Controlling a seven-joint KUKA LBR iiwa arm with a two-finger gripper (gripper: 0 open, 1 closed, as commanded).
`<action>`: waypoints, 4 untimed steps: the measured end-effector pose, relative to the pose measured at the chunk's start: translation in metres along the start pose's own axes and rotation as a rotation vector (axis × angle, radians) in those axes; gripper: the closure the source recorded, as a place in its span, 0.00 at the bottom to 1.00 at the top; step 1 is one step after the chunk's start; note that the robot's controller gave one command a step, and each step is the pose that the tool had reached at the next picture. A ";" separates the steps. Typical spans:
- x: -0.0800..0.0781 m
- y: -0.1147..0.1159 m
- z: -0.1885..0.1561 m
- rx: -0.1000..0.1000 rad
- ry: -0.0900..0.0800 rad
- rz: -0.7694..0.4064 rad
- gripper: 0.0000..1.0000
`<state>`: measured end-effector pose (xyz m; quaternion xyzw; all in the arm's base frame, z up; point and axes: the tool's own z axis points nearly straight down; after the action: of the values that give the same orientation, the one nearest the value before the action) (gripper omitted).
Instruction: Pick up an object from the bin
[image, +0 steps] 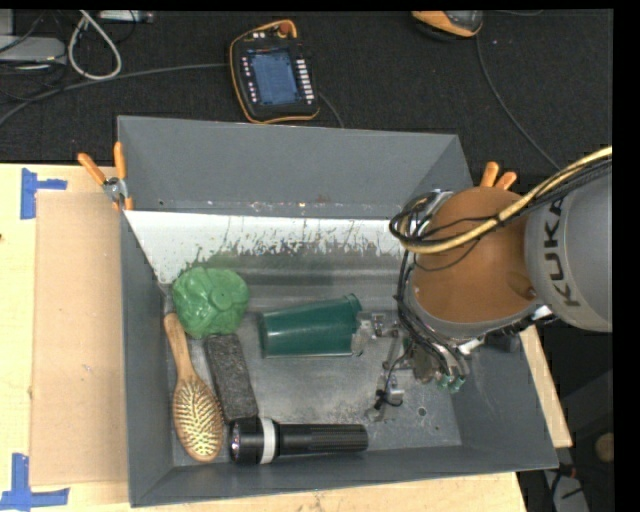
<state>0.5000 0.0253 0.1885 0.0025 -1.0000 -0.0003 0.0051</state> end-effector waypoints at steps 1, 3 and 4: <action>-0.002 0.000 -0.004 0.000 -0.008 0.001 0.00; 0.024 0.078 0.058 0.003 -0.020 -0.246 0.00; 0.001 0.147 0.090 0.002 -0.007 -0.546 0.00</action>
Offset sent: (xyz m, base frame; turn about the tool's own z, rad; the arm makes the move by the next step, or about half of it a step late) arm -0.0188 0.0556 -0.1185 -0.1332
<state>0.4978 0.1722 0.0984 0.2721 -0.9623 -0.0004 0.0014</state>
